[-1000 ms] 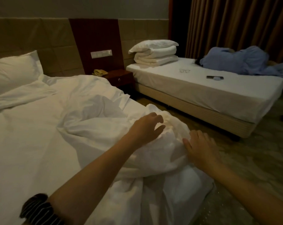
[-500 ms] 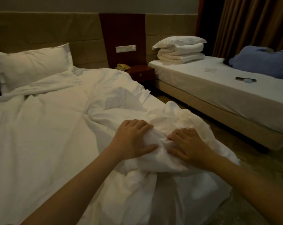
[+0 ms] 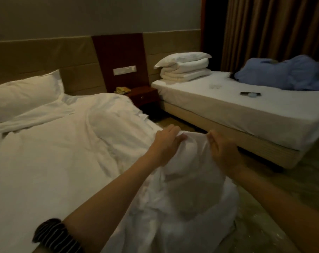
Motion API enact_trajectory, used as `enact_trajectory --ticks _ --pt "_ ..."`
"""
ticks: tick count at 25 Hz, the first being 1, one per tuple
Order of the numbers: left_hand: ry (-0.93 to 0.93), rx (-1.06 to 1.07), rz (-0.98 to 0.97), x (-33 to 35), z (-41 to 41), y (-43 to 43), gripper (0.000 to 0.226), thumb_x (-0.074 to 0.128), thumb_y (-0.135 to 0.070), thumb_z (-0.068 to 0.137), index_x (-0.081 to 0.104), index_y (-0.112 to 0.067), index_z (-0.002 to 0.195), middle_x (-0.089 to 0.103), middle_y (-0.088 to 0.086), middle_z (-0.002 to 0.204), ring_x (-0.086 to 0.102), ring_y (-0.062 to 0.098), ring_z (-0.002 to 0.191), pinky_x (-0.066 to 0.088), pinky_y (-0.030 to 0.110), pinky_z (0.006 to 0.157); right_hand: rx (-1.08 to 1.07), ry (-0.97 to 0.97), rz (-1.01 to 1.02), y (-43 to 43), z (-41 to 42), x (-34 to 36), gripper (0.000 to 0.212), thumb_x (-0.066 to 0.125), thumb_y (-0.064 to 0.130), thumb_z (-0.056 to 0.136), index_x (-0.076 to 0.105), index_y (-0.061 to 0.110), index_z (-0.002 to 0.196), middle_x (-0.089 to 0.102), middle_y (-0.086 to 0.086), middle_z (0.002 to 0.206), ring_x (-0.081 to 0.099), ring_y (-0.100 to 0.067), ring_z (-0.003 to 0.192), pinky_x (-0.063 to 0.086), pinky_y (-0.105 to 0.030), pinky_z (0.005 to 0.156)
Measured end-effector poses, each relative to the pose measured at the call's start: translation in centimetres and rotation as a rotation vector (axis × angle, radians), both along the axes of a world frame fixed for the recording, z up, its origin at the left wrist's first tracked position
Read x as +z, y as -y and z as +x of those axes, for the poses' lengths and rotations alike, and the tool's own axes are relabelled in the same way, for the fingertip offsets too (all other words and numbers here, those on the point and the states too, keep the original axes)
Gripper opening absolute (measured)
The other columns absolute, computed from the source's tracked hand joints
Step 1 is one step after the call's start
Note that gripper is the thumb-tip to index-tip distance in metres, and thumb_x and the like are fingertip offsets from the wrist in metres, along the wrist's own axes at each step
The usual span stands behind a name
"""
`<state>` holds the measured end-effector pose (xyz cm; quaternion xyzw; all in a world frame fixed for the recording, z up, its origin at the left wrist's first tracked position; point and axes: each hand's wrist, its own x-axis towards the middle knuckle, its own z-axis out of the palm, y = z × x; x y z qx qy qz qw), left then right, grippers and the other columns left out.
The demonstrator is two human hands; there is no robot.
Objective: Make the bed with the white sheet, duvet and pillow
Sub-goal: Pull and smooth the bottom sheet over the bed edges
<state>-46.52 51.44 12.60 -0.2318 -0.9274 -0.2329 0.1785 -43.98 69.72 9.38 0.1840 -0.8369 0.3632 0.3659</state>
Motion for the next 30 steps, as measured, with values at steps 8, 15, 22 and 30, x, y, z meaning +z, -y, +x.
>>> enact_trajectory --ticks 8,15,22,30 --pt "0.044 -0.229 -0.276 -5.0 -3.6 -15.4 0.03 0.042 -0.027 0.1 0.056 -0.003 0.111 0.053 0.016 0.115 0.047 0.032 0.108 0.03 0.037 0.087 -0.325 0.284 0.11 -14.0 2.8 -4.6 0.028 0.038 0.023 0.098 0.039 0.026 0.071 0.054 -0.004 0.06 0.054 -0.025 0.053 0.038 -0.029 0.051" --pt "0.052 -0.243 -0.315 -7.7 -4.8 -16.5 0.032 0.039 -0.032 0.101 0.054 -0.008 0.116 0.051 0.009 0.119 0.043 0.025 0.111 0.025 0.034 0.092 -0.334 0.458 0.082 -14.6 2.8 -6.9 0.016 0.038 0.018 0.1 0.039 0.02 0.083 0.047 0.005 0.067 0.051 -0.014 0.058 0.043 -0.026 0.052" --pt "-0.145 -0.283 -0.111 -7.8 2.4 -10.5 0.03 0.045 -0.039 0.093 0.05 -0.023 0.118 0.052 0.003 0.121 0.048 0.02 0.111 0.037 0.035 0.098 -0.584 0.434 0.163 -13.1 4.6 -7.1 0.019 0.035 0.026 0.1 0.043 0.022 0.084 0.055 -0.008 0.084 0.044 -0.017 0.066 0.031 -0.026 0.057" --pt "-0.227 0.102 -0.2 -14.0 19.4 2.9 0.065 0.055 -0.068 0.06 0.051 -0.024 0.107 0.059 0.002 0.097 0.049 0.021 0.089 0.038 0.033 0.077 0.05 -0.141 0.87 -2.1 8.4 -13.8 0.053 0.04 0.057 0.084 0.048 0.013 0.111 0.063 -0.009 0.102 0.047 -0.027 0.097 0.033 -0.042 0.089"
